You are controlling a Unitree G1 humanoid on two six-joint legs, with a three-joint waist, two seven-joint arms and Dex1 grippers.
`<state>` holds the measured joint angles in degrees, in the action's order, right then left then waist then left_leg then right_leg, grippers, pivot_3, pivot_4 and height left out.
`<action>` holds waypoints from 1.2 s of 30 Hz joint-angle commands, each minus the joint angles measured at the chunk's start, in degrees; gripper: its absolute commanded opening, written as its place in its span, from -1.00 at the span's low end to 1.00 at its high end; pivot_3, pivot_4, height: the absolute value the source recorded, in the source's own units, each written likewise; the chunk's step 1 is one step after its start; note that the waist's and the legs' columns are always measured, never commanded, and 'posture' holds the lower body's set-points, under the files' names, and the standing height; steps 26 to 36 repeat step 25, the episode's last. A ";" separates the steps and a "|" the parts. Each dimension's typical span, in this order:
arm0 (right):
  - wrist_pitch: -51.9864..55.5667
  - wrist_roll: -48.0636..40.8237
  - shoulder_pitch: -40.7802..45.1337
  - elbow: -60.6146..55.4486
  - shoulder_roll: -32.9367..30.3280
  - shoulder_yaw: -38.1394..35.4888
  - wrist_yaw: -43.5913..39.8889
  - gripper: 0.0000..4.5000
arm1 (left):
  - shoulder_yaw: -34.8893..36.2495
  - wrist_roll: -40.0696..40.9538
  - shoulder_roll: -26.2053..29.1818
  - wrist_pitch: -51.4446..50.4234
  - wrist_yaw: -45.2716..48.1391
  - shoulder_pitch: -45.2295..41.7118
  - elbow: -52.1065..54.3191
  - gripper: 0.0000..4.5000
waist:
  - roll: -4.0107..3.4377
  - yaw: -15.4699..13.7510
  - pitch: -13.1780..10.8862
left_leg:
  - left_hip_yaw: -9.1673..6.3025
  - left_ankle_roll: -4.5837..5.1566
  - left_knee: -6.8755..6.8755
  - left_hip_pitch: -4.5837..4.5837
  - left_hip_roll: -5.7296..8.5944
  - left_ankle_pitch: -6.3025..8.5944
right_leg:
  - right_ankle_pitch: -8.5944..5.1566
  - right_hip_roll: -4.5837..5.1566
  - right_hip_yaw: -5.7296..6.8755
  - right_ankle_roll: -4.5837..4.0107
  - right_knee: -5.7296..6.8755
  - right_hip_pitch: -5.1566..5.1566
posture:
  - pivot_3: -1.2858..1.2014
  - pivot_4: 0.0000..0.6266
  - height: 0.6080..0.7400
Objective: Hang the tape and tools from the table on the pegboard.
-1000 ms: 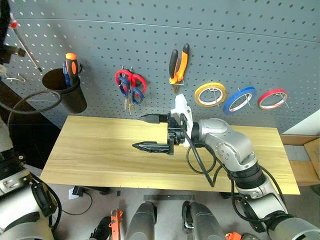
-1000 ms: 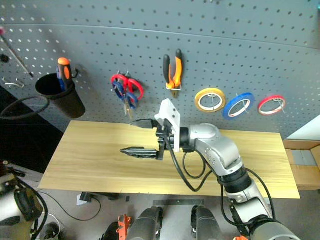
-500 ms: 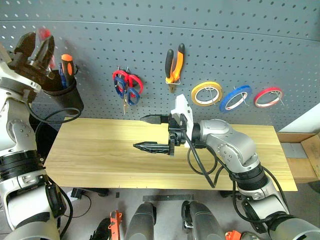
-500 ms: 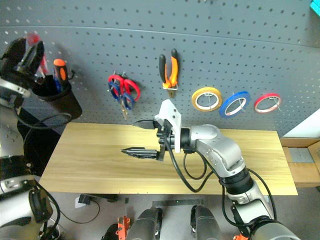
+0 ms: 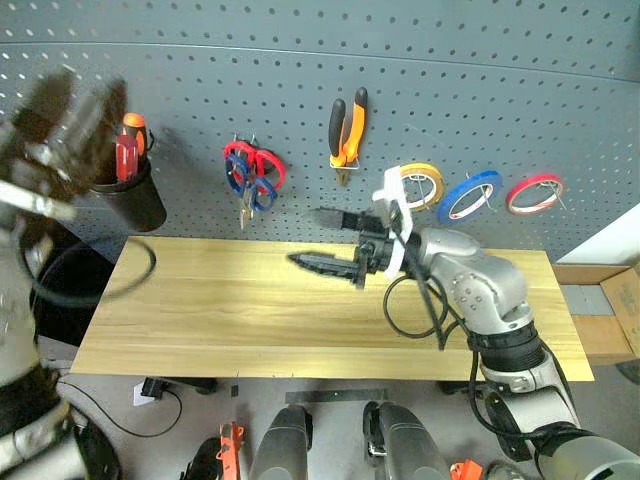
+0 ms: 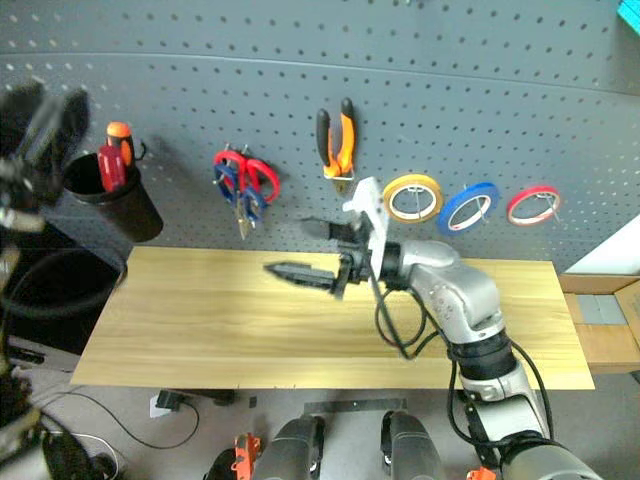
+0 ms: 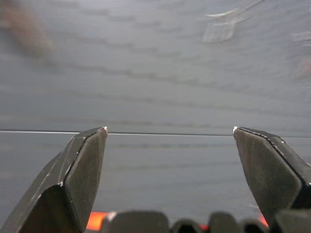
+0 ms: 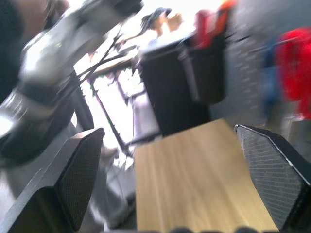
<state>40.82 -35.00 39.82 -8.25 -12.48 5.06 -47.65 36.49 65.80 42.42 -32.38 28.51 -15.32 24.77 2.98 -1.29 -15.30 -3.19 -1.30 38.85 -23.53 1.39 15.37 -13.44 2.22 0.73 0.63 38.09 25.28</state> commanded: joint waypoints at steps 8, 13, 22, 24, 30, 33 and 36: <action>-3.83 2.15 -10.35 4.06 -6.81 -3.26 -0.83 1.00 | -2.69 -6.64 -9.57 1.27 -2.30 25.16 5.39 0.97 | -0.53 -0.24 0.61 | 0.13 0.30 -0.04 0.38 -0.03 0.15 | -0.01 -0.07 -0.05 -0.05 0.02 -0.35 | 0.09 -0.39 1.00; -9.17 6.16 -14.22 9.95 -8.16 -4.57 0.67 1.00 | -10.44 -27.16 -16.73 12.58 -9.01 22.56 -5.92 0.97 | -1.07 -0.13 1.17 | 0.26 0.49 -0.04 0.86 0.02 0.26 | -0.02 -0.11 -0.10 -0.04 -0.17 -1.04 | 0.08 -0.48 1.00; -16.85 9.39 -17.76 19.10 -7.20 -10.79 7.28 1.00 | -13.76 -37.23 -23.52 19.63 -11.09 24.91 -11.59 0.97 | -1.07 0.05 3.53 | 0.34 0.57 -0.03 1.06 -0.06 0.20 | 0.01 -0.17 -0.17 -0.05 -0.07 -1.14 | 0.06 -0.60 1.00; -18.06 9.92 -17.59 21.48 -7.24 -11.52 7.92 1.00 | -13.27 -37.85 -24.14 19.92 -11.67 25.02 -12.67 0.97 | -1.08 0.03 3.95 | 0.34 0.57 -0.03 1.07 -0.05 0.21 | 0.01 -0.17 -0.18 -0.05 -0.07 -1.15 | 0.06 -0.62 1.00; -18.81 10.28 -17.42 22.66 -7.33 -11.67 8.08 1.00 | -13.01 -38.26 -24.22 19.95 -12.06 25.02 -13.25 0.97 | -1.08 0.03 3.95 | 0.34 0.57 -0.03 1.07 -0.06 0.20 | 0.01 -0.17 -0.18 -0.05 -0.07 -1.15 | 0.06 -0.64 1.00; -18.81 10.28 -17.42 22.66 -7.33 -11.67 8.08 1.00 | -13.01 -38.26 -24.22 19.95 -12.06 25.02 -13.25 0.97 | -1.08 0.03 3.95 | 0.34 0.57 -0.03 1.07 -0.06 0.20 | 0.01 -0.17 -0.18 -0.05 -0.07 -1.15 | 0.06 -0.64 1.00; -18.81 10.28 -17.42 22.66 -7.33 -11.67 8.08 1.00 | -13.01 -38.26 -24.22 19.95 -12.06 25.02 -13.25 0.97 | -1.08 0.03 3.95 | 0.34 0.57 -0.03 1.07 -0.06 0.20 | 0.01 -0.17 -0.18 -0.05 -0.07 -1.15 | 0.06 -0.64 1.00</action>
